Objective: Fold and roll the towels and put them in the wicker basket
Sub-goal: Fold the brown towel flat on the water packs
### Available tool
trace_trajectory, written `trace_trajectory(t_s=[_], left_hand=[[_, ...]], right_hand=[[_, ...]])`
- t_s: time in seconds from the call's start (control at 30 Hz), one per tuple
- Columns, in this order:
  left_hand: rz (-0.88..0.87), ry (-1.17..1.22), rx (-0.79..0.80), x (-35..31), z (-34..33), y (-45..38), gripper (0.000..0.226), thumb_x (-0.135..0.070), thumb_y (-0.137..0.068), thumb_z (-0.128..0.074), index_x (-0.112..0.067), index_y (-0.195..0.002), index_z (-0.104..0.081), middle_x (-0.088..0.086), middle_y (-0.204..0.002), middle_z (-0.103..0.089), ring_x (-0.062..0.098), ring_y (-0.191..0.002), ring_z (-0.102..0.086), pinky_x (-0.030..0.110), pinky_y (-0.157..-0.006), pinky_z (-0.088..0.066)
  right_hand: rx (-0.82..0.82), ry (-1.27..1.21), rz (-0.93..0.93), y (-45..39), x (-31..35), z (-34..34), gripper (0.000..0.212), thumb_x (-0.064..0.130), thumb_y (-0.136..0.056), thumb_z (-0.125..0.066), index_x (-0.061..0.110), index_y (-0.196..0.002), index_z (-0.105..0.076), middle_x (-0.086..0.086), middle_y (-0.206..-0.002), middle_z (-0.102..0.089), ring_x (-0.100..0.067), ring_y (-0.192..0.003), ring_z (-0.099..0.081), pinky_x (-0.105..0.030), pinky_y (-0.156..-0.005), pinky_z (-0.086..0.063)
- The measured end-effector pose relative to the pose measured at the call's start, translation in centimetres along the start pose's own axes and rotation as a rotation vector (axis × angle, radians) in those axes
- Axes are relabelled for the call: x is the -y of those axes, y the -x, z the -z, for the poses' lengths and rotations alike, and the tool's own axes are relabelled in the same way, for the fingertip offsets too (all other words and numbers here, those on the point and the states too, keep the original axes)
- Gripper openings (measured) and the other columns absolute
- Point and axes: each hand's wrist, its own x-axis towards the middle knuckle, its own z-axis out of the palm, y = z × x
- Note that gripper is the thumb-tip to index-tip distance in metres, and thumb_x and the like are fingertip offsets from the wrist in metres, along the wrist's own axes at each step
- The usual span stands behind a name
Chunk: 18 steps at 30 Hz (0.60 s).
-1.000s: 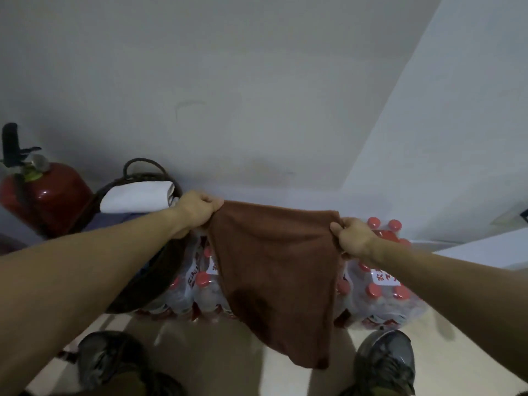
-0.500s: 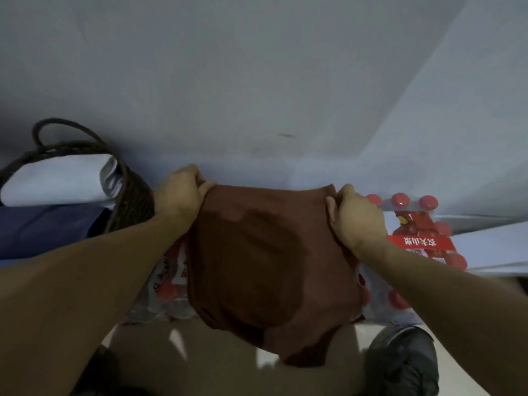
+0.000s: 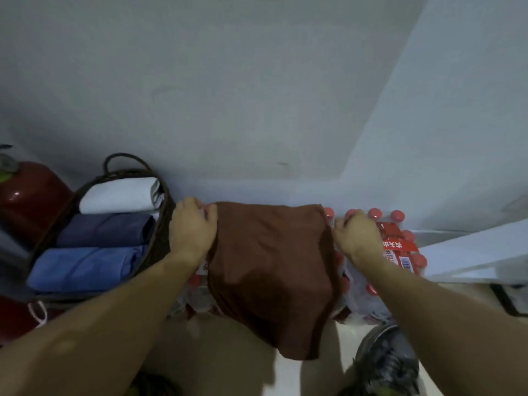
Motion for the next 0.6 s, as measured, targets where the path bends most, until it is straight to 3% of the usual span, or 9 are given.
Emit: trace_trajectory(t_s=[0.07,0.17,0.3,0.37,0.43,0.5,0.6], left_hand=[[0.060,0.050,-0.038,0.5,0.7,3.7,0.026,-0.036,-0.094,-0.055,-0.010,-0.092,-0.053,0.013,-0.094,-0.057,0.033,-0.086,-0.057,0.046,-0.077,-0.049],[0.201,0.204,-0.106,1.6,0.2,9.8,0.018,-0.022,-0.094,-0.057,-0.007,-0.085,-0.055,0.015,-0.083,-0.060,0.034,-0.077,-0.059,0.035,-0.066,-0.042],[0.559,0.139,0.168,3.9,-1.9,16.5,0.022,-0.014,-0.097,-0.050,0.003,-0.095,-0.064,0.021,-0.096,-0.064,0.035,-0.097,-0.061,0.036,-0.078,-0.046],[0.653,0.254,0.231,4.6,-2.3,18.0,0.013,-0.013,-0.093,-0.058,-0.005,-0.086,-0.064,0.014,-0.088,-0.062,0.029,-0.095,-0.058,0.031,-0.078,-0.040],[0.648,0.297,0.216,5.1,-2.5,18.4,0.002,-0.012,-0.091,-0.063,-0.014,-0.091,-0.061,0.005,-0.090,-0.059,0.022,-0.092,-0.054,0.026,-0.078,-0.037],[0.622,0.311,0.206,5.0,-2.6,18.3,0.021,-0.018,-0.088,-0.068,-0.009,-0.107,-0.064,0.007,-0.102,-0.065,0.024,-0.097,-0.061,0.026,-0.081,-0.042],[0.598,0.335,0.153,4.8,-3.1,17.7,0.030,-0.026,-0.086,-0.071,-0.005,-0.107,-0.065,0.013,-0.105,-0.068,0.029,-0.102,-0.062,0.034,-0.091,-0.044]], right_hand=[[-0.097,-0.168,-0.016,3.1,-0.6,0.1,0.027,0.026,-0.098,-0.047,0.001,-0.099,-0.055,-0.020,-0.088,-0.064,-0.041,-0.086,-0.063,-0.039,-0.073,-0.046],[-0.201,-0.416,-0.047,8.0,-2.3,-0.5,0.019,0.027,-0.096,-0.050,0.016,-0.080,-0.051,0.001,-0.069,-0.057,-0.022,-0.065,-0.057,-0.033,-0.063,-0.039],[-0.249,-0.600,-0.289,13.6,-5.7,-2.8,0.020,0.023,-0.088,-0.060,0.021,-0.074,-0.046,-0.003,-0.066,-0.055,-0.026,-0.066,-0.055,-0.036,-0.066,-0.043],[-0.141,-0.623,-0.387,15.3,-7.3,-4.3,0.017,0.018,-0.085,-0.065,0.019,-0.077,-0.050,-0.003,-0.069,-0.058,-0.027,-0.071,-0.058,-0.035,-0.070,-0.041],[0.051,-0.665,-0.426,16.0,-8.4,-5.5,0.012,0.010,-0.083,-0.067,0.014,-0.085,-0.056,-0.002,-0.074,-0.060,-0.021,-0.073,-0.058,-0.041,-0.079,-0.047],[0.173,-0.717,-0.445,16.1,-9.2,-6.4,0.016,0.005,-0.083,-0.069,0.007,-0.094,-0.057,-0.001,-0.075,-0.057,-0.018,-0.073,-0.054,-0.042,-0.088,-0.048],[0.194,-0.741,-0.480,15.9,-9.1,-7.5,0.020,0.013,-0.085,-0.073,0.012,-0.097,-0.056,0.001,-0.077,-0.057,-0.019,-0.077,-0.056,-0.033,-0.085,-0.047]])
